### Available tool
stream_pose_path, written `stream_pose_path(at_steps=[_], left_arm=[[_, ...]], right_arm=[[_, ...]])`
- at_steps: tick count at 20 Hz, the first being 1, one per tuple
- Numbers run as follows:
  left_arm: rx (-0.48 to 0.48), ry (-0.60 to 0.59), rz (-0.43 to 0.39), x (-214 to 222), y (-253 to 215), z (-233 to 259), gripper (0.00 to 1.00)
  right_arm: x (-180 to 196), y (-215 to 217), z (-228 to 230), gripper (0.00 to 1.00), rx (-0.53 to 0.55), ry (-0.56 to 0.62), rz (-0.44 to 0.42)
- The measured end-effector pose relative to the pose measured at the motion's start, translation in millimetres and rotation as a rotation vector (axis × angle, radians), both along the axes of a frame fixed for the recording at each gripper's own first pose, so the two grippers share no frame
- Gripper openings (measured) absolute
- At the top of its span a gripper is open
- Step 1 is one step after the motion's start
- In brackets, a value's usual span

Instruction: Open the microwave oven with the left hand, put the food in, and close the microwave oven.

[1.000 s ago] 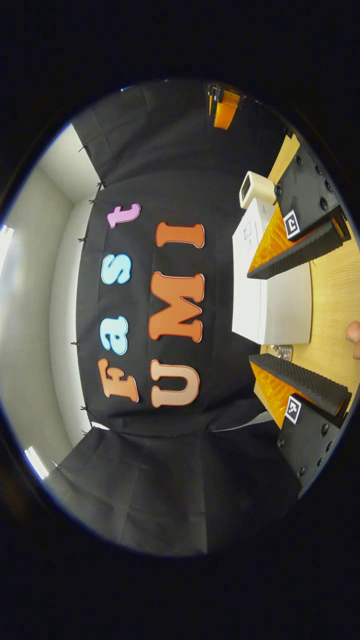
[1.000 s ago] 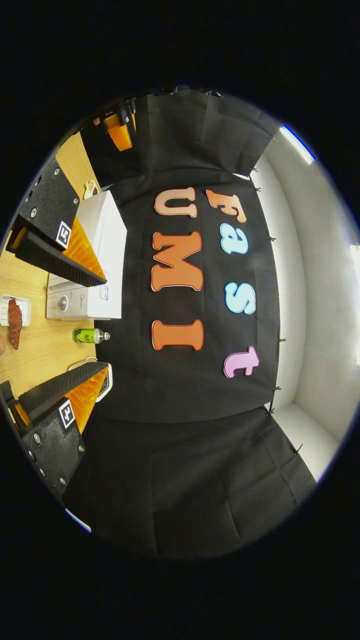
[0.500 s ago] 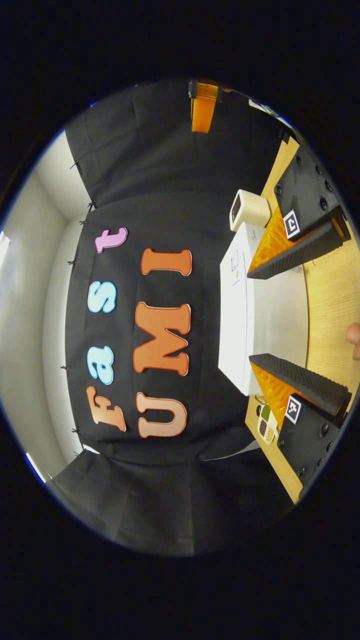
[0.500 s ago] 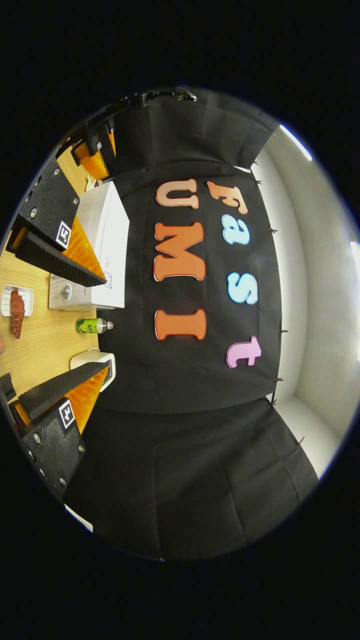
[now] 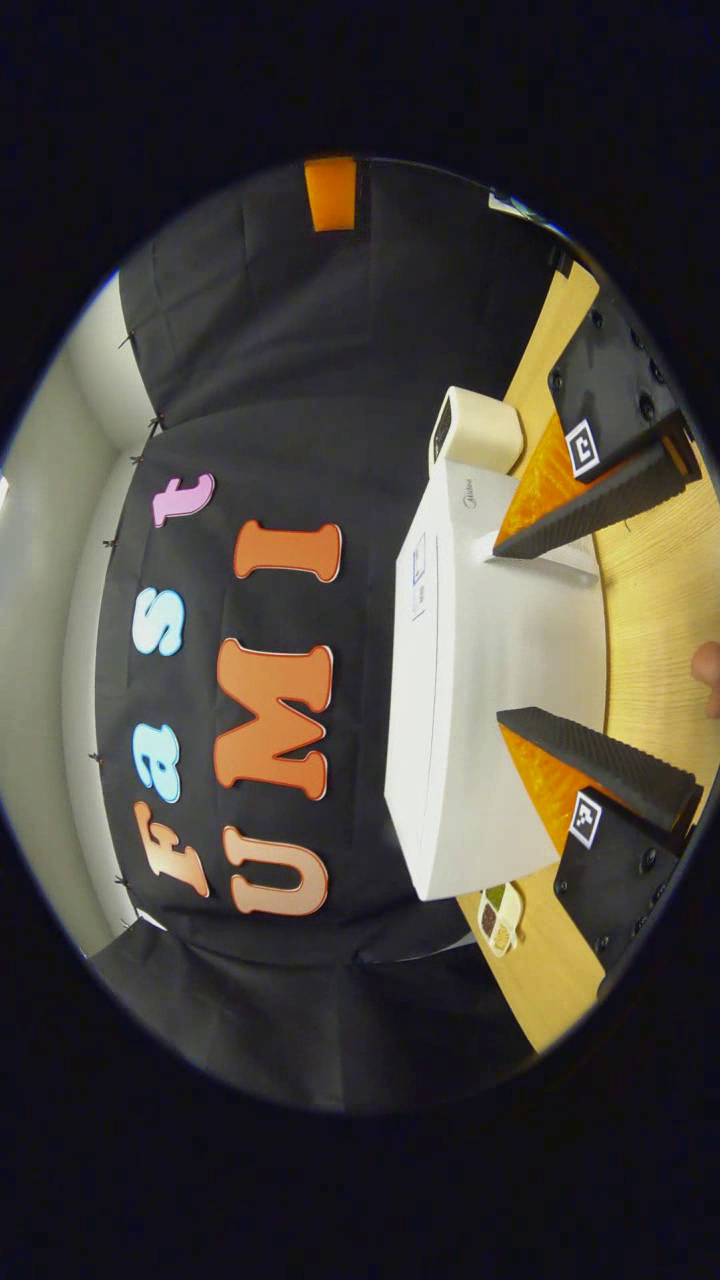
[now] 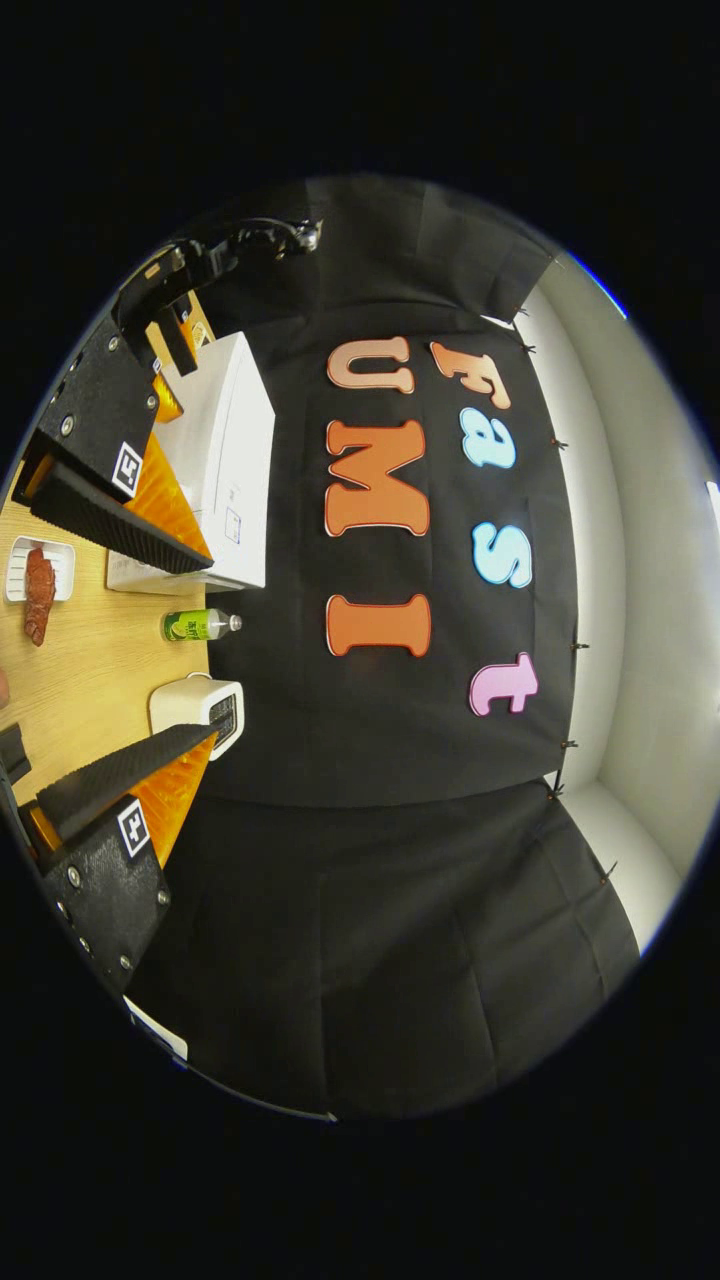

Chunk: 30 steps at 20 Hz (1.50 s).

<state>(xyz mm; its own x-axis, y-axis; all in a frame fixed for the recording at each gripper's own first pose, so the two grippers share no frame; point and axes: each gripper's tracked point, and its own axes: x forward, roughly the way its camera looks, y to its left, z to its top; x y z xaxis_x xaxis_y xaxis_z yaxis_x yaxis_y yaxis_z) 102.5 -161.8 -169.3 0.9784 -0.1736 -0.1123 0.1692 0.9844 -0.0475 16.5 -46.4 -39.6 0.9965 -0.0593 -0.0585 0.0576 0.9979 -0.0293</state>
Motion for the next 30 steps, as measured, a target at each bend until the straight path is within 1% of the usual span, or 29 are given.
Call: stream_pose_path(at_steps=[1,2,4,6,8,9,13,15,16,17,18,19,20,21,22,23,24,25,26,28,29,30], left_arm=[[-0.006,0.000,-0.013,6,-8,-6,0.98],[-0.018,0.001,-0.031,11,-18,-13,0.94],[-0.043,0.011,-0.058,20,-35,-25,0.94],[-0.045,0.000,-0.066,32,-45,-33,0.98],[-0.023,-0.013,-0.061,45,-50,-45,0.98],[-0.004,-0.008,-0.049,51,-49,-50,0.94],[0.025,0.050,-0.035,68,-57,-76,0.96],[0.039,0.066,-0.046,74,-63,-83,0.85],[0.026,0.064,-0.070,76,-71,-84,0.80],[0.011,0.073,-0.093,77,-77,-88,0.69],[0.001,0.077,-0.087,79,-76,-91,0.58],[-0.005,0.087,-0.090,77,-78,-92,0.38],[0.005,0.078,-0.080,76,-76,-91,0.36],[0.018,0.074,-0.081,77,-78,-89,0.32],[0.020,0.074,-0.085,74,-77,-90,0.30],[0.022,0.061,-0.100,74,-77,-89,0.25],[0.017,0.043,-0.115,76,-78,-87,0.25],[0.027,0.056,-0.115,76,-77,-88,0.17],[0.046,0.053,-0.120,75,-76,-88,0.10],[0.042,0.071,-0.127,71,-76,-91,0.10],[0.010,0.094,-0.128,55,-75,-93,0.10],[-0.012,0.072,-0.141,38,-70,-85,0.11]], right_arm=[[2,-5,-3,0.94,0.000,0.003,-0.008],[4,-9,-5,0.94,-0.001,0.003,-0.015],[9,-17,-9,0.94,-0.009,0.001,-0.028],[12,-25,-17,0.94,-0.020,0.014,-0.043],[15,-29,-22,0.94,-0.022,0.020,-0.044],[16,-32,-26,0.94,-0.019,0.022,-0.045],[23,-45,-41,0.94,0.006,0.038,-0.062],[25,-49,-47,0.94,0.018,0.047,-0.068],[26,-52,-50,0.94,0.022,0.050,-0.070],[26,-53,-51,0.94,0.022,0.052,-0.071],[26,-55,-53,0.94,0.021,0.053,-0.073],[26,-56,-54,0.94,0.019,0.054,-0.076],[26,-58,-53,0.94,0.017,0.054,-0.078],[26,-58,-53,0.94,0.015,0.052,-0.080],[25,-57,-53,0.94,0.015,0.051,-0.079],[23,-57,-53,0.94,0.015,0.051,-0.076],[22,-55,-54,0.94,0.015,0.049,-0.072],[21,-54,-56,0.94,0.014,0.050,-0.070],[19,-53,-57,0.94,0.010,0.055,-0.069],[17,-52,-59,0.94,0.004,0.060,-0.067],[16,-52,-61,0.94,0.002,0.058,-0.066],[14,-52,-61,0.94,0.005,0.057,-0.071]])
